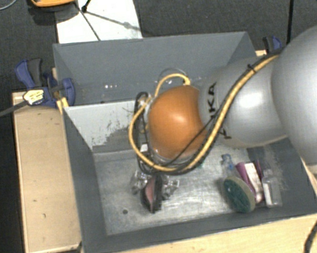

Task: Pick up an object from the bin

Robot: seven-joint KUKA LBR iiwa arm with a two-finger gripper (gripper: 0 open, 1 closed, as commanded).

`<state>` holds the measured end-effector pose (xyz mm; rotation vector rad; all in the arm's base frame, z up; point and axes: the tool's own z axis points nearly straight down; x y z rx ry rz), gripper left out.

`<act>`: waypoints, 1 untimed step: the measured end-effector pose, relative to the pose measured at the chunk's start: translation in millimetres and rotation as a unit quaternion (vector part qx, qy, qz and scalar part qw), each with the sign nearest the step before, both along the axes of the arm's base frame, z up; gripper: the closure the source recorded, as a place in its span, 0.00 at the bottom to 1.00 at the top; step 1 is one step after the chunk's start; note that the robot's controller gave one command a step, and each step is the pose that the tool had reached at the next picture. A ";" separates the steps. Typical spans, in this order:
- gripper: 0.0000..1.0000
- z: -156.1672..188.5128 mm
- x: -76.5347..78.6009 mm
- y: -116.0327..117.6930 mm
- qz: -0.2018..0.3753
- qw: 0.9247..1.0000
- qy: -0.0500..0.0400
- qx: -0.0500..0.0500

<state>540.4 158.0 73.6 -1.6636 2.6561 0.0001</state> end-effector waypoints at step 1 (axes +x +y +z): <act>1.00 150.9 -12.9 -8.0 0.091 0.996 -0.001 -0.001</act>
Offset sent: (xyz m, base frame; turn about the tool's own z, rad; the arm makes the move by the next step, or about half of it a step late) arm -0.0145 -0.0084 0.1468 -0.1849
